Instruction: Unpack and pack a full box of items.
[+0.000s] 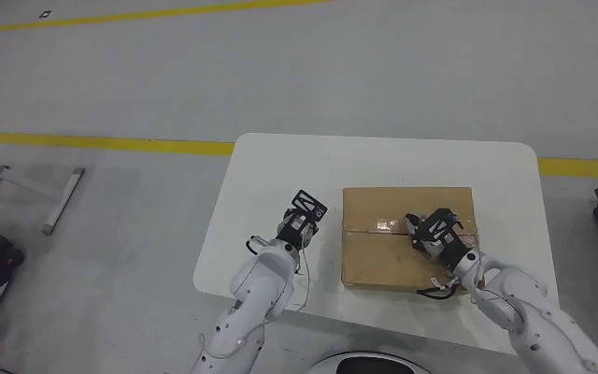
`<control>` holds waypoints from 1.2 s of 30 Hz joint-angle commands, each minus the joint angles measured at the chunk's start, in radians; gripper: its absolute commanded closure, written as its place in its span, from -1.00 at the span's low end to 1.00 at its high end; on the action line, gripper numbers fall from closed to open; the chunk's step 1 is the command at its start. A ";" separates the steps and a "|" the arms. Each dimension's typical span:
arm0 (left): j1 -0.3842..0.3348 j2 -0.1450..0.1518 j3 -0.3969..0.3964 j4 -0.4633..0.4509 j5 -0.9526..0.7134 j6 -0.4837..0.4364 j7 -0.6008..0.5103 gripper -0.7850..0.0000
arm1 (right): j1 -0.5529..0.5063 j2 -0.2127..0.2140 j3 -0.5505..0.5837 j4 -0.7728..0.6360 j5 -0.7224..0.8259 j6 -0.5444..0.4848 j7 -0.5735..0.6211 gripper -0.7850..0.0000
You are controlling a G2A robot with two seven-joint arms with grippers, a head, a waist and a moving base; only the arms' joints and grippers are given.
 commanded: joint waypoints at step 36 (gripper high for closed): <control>0.026 -0.021 0.066 -0.145 0.173 0.040 0.033 0.07 | -0.014 -0.006 0.010 -0.032 -0.010 0.015 0.001 1.00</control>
